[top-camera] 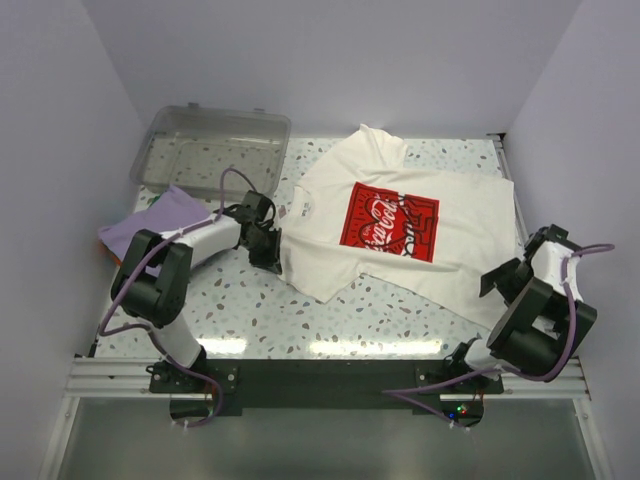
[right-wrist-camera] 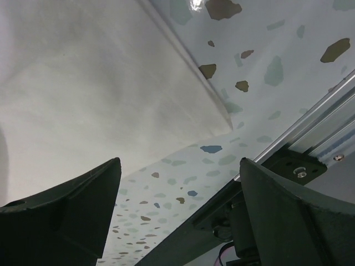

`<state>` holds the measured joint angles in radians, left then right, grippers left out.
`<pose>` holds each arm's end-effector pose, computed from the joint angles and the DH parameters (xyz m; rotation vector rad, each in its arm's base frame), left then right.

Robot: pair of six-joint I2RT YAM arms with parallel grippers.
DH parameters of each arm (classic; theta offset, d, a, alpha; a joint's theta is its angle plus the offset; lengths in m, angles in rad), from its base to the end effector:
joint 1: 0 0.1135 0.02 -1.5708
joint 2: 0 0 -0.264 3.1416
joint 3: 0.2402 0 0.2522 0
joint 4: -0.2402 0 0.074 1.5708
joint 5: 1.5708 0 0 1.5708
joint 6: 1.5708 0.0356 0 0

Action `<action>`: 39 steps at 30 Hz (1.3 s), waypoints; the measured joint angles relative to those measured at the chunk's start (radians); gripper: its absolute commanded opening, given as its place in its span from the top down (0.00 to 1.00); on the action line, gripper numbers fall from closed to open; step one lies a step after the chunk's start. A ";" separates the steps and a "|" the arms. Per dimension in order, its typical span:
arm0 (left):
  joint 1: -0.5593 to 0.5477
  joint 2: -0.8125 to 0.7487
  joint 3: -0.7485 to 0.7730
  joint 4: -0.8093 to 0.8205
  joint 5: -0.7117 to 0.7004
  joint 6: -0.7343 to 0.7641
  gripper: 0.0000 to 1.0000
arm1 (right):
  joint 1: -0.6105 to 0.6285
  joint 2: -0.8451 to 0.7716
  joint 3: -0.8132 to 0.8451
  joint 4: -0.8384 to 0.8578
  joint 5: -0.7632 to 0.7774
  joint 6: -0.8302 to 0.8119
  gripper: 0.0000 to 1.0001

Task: Fold and stack the t-shirts
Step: Flatten the tshirt out

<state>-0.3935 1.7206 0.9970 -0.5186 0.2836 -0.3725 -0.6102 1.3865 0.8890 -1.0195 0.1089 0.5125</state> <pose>0.2895 -0.1310 0.1549 0.0988 2.8893 -0.5618 0.1792 -0.1300 0.1996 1.6479 2.6121 -0.1722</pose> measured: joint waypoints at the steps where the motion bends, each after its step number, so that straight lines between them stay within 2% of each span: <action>1: 0.000 -0.002 0.000 -0.002 0.001 0.000 1.00 | -0.002 0.000 -0.008 -0.002 0.000 0.012 0.10; 10: 0.000 -0.022 0.017 -0.021 0.010 -0.001 1.00 | -0.034 0.000 -0.063 -0.009 0.036 0.092 0.25; 22: 0.002 -0.030 0.025 -0.023 0.023 -0.002 1.00 | -0.039 -0.006 -0.105 0.019 0.111 0.206 0.30; 39: 0.033 -0.043 0.026 -0.049 0.023 -0.001 1.00 | -0.039 -0.005 -0.194 0.137 0.163 0.292 0.56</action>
<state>-0.3603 1.6772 1.0233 -0.5674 0.3061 -0.3733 -0.6491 1.3811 0.6952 -0.8825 0.2722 0.8043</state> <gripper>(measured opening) 0.020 0.456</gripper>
